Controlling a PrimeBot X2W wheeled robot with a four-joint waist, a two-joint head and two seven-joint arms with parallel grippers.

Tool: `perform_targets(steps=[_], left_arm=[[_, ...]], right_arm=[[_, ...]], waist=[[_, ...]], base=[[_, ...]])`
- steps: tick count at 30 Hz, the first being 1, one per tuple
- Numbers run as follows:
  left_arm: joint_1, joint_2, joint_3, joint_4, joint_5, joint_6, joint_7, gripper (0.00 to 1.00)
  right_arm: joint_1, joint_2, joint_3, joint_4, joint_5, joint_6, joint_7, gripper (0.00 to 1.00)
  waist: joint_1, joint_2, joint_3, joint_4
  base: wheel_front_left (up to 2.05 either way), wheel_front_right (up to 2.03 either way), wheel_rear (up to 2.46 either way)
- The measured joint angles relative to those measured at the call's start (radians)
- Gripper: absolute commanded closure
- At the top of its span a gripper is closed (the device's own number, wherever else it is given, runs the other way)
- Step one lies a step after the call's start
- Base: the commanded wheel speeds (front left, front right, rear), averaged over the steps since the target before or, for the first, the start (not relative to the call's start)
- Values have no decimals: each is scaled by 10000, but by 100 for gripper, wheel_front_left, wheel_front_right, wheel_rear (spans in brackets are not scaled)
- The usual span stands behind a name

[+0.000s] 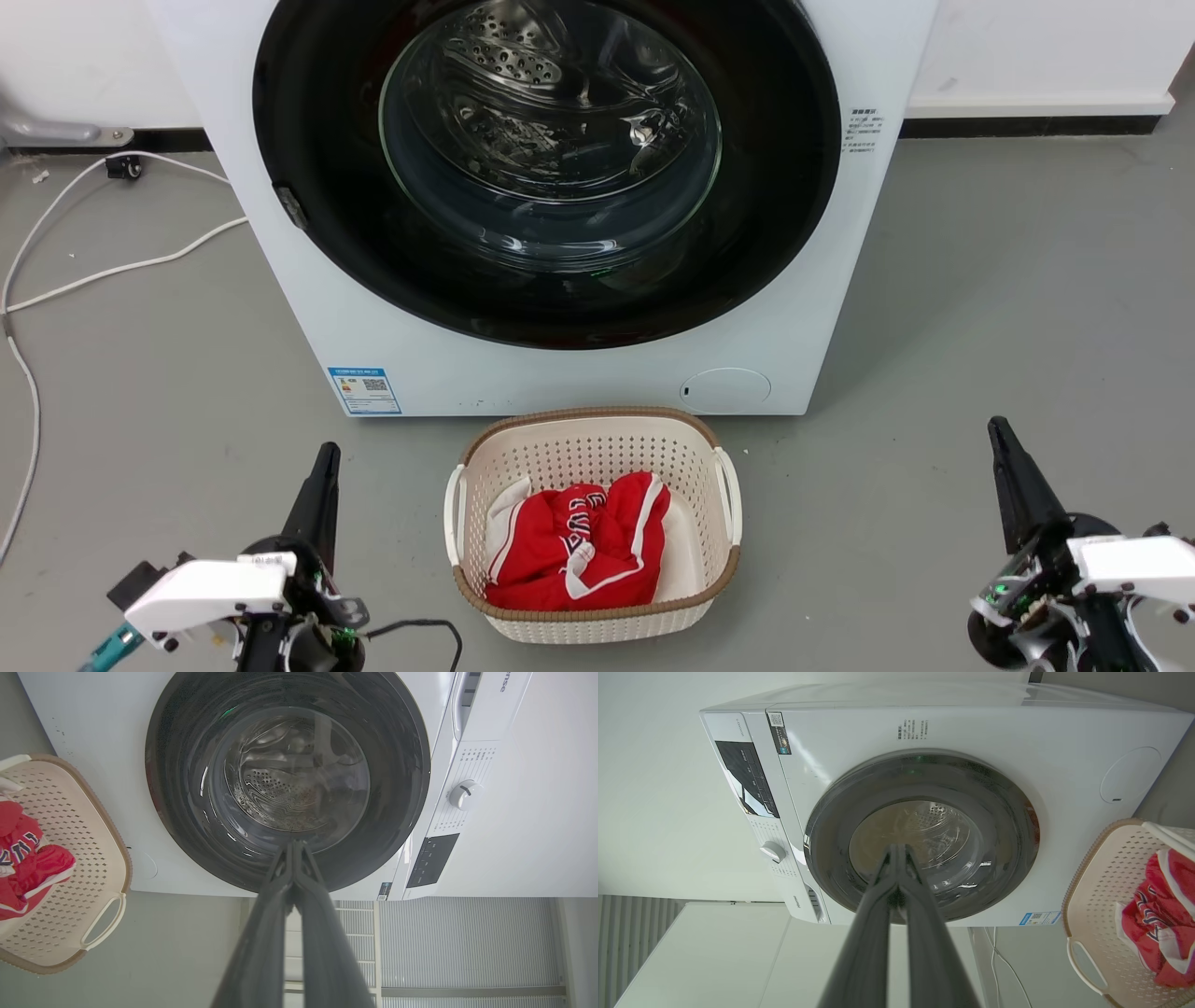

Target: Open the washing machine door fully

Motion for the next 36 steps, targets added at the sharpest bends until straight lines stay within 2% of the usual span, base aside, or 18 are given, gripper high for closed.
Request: perform_targets(steps=[1,13,19,25,26,28,29,30,36], left_arm=[[20,-13,0,52,0,2,-4,0],[226,-75,-322,-148,21,12,-435,0],[218,-63,-485,-550,556,12,-754,0],[206,-65,-462,-980,1509,12,-953,0],[200,-65,-464,-1131,1971,12,-1034,0],[198,-67,-462,-1202,2192,12,-1070,0],[197,-69,-445,-1327,2648,12,-1135,0],[197,-69,-445,-1327,2648,12,-1135,0],[195,-79,-288,-1670,3628,12,-1379,0]], right_arm=[[27,4,4,36,2,0,-2,0],[276,77,215,-232,23,-2,-454,0],[388,104,295,-454,-433,-2,-711,0],[388,123,301,-757,-1473,-2,-890,0],[389,128,299,-869,-2021,-2,-959,0],[389,134,305,-940,-2318,-2,-988,0],[389,142,328,-1120,-3012,-2,-1064,0],[389,142,328,-1120,-3012,-2,-1064,0],[432,169,510,-1534,-4725,-2,-1258,0]], waist=[[0,0,-1,0],[0,0,9,12],[0,0,9,12],[0,0,13,9],[0,0,14,8],[0,0,14,7],[0,0,13,4],[0,0,13,4],[0,0,2,-8]], base=[[0,0,0],[0,0,0],[0,0,0],[0,0,0],[0,0,0],[0,0,0],[0,0,0],[0,0,0],[0,0,0]])
